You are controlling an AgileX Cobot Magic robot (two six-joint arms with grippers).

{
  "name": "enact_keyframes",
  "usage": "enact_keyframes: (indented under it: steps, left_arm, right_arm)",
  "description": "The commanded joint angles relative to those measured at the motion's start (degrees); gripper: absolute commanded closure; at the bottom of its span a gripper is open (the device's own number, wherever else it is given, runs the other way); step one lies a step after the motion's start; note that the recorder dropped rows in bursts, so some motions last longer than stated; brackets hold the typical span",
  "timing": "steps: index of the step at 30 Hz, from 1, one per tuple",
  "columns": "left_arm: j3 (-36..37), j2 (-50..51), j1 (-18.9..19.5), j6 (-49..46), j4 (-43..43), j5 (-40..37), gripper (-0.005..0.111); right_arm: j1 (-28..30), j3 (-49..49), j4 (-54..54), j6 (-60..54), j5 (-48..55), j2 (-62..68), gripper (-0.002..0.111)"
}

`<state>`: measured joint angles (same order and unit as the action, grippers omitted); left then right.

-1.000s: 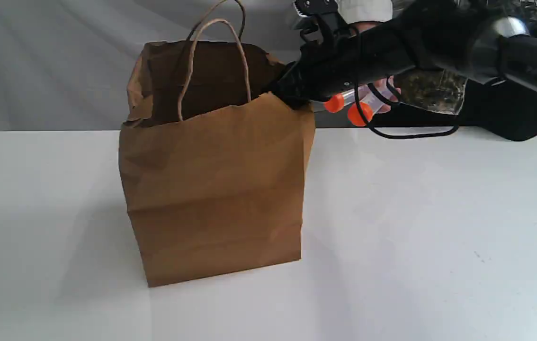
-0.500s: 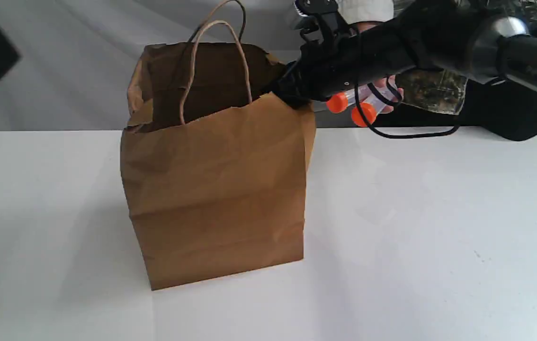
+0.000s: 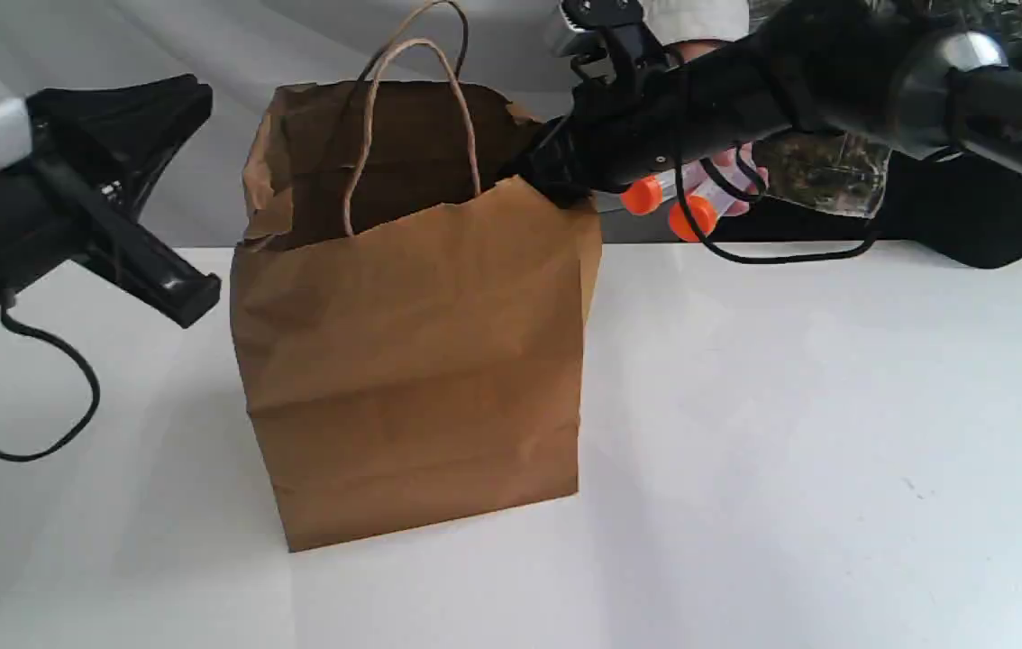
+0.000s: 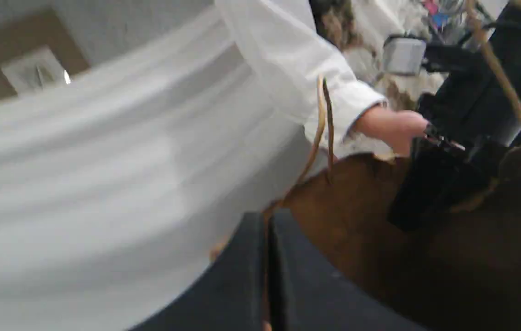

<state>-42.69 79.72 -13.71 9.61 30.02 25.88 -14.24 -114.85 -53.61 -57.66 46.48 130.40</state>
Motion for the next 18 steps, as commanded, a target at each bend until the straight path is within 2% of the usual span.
enact_keyframes:
  steps: [1,4,7,12,15,18]
  left_arm:
    - [-5.7,-1.6,-4.5,15.4,2.9,-20.4,0.106]
    - [-8.3,-3.2,-8.7,17.2,4.4,-27.5,0.102]
    - [-9.3,-6.0,-14.8,17.0,4.4,-31.5,0.093]
    - [-9.3,-11.1,-23.7,16.9,4.4,-40.3,0.072]
    - [-9.3,-11.5,-26.2,14.8,4.4,-38.7,0.059]
    - [-9.3,-10.1,-27.6,12.1,4.6,-36.9,0.053]
  right_arm:
    - [0.0,0.1,1.0,-0.1,0.9,0.0,0.108]
    - [0.0,0.1,1.0,0.0,0.9,0.0,0.108]
    - [0.0,0.1,1.0,0.0,0.9,0.0,0.108]
    - [0.0,0.1,1.0,0.0,0.8,0.0,0.108]
    - [0.0,0.1,1.0,0.0,0.7,0.0,0.108]
    - [0.0,0.1,1.0,0.0,0.7,0.0,0.108]
